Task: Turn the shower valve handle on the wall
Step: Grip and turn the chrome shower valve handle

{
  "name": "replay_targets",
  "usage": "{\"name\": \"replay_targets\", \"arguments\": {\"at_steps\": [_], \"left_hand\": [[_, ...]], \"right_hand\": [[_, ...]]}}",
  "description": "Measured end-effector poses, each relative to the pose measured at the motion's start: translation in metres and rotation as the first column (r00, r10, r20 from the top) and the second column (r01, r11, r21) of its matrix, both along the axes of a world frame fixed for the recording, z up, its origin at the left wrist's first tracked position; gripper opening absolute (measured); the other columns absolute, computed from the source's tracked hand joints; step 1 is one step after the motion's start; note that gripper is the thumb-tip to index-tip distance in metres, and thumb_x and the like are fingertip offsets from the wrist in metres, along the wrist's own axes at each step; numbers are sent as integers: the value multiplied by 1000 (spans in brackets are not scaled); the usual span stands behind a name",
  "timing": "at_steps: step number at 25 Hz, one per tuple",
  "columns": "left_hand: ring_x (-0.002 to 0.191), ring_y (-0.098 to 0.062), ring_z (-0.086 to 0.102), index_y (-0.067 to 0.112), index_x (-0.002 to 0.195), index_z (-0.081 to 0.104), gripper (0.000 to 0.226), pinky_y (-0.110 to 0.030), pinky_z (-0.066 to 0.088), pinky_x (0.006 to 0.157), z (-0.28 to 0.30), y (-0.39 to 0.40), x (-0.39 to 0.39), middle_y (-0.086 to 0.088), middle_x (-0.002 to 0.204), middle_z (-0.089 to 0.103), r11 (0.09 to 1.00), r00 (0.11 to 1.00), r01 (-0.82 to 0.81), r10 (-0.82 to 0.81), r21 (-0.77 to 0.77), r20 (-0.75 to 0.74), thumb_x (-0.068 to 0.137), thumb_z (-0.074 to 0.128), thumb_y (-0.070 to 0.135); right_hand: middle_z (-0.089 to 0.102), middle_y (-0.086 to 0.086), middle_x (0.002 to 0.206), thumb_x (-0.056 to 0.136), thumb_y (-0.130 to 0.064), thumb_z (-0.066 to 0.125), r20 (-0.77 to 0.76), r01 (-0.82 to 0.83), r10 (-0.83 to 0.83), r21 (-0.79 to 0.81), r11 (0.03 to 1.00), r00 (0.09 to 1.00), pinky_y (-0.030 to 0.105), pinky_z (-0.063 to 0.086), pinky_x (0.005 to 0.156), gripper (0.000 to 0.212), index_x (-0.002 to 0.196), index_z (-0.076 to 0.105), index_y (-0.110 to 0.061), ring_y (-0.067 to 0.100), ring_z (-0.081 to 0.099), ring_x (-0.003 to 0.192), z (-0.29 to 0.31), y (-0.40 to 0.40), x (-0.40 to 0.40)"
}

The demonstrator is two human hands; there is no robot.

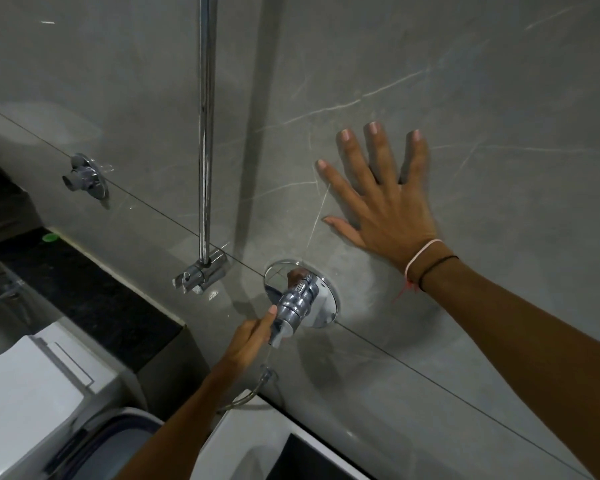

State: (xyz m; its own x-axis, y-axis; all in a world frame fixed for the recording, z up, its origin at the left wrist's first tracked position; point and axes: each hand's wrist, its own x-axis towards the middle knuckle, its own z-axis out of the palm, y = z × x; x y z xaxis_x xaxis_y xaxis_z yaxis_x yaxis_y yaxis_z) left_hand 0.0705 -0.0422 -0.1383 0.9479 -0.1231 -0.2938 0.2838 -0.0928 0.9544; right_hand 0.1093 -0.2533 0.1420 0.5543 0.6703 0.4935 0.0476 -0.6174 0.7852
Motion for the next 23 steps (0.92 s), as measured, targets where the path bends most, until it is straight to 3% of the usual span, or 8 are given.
{"name": "replay_targets", "arguments": {"at_steps": [2,4,8,13,17,20,22,23], "left_hand": [[54,3,66,45,63,76,40,-10,46,54,4,0,-2,17,57,72,1000,1000,-4,4,21,0,75,50,72],[54,4,67,37,59,76,46,-10,48,54,6,1,-3,15,56,72,1000,1000,-1,1,25,-12,74,50,73],[44,-6,48,23,46,62,59,-24,40,57,14,0,-4,8,43,53,999,998,48,-48,10,-32,79,49,70],[52,-16,38,22,52,43,59,-34,39,67,31,2,-1,1,52,41,992,993,95,-89,85,-77,94,46,62],[54,-15,38,21,54,43,59,-39,44,81,45,5,0,1,54,41,984,977,158,-144,83,-156,93,45,65],[60,-16,43,20,56,47,60,-36,46,81,50,7,-1,-1,59,44,983,970,177,-165,54,-177,76,49,77],[76,-22,55,17,69,59,67,-28,52,76,48,13,-4,-6,74,53,987,963,154,-161,-52,-218,67,46,83],[87,-23,61,11,85,68,79,-27,56,78,44,17,-4,-9,86,60,985,958,141,-160,-96,-236,72,40,83]], "right_hand": [[13,21,175,101,-77,29,0,-1,1,2,1000,1000,79,4,114,90,171,9,-24,51,18,157,1,2,-2],[14,21,175,102,-77,30,2,1,-1,3,1000,1000,79,5,114,89,171,10,-24,51,19,157,2,2,-3],[13,21,175,102,-76,30,-11,-2,2,9,1000,1000,78,2,113,89,171,10,-24,51,18,157,2,3,-3],[14,22,174,102,-76,31,10,-7,7,7,1000,1000,78,4,113,89,171,10,-23,51,19,157,2,3,-3],[13,22,175,102,-76,31,4,-11,11,12,1000,1000,78,2,114,89,171,10,-23,50,18,157,2,3,-3],[13,22,174,102,-76,32,15,-13,13,7,1000,1000,78,2,114,89,171,11,-23,50,18,157,1,2,-2],[13,22,174,102,-76,32,19,-15,14,10,1000,1000,78,0,114,89,171,11,-23,50,18,157,1,2,-2],[13,22,174,102,-75,32,17,-17,17,15,1000,1000,78,0,114,89,171,11,-23,50,18,157,1,2,-2]]}}
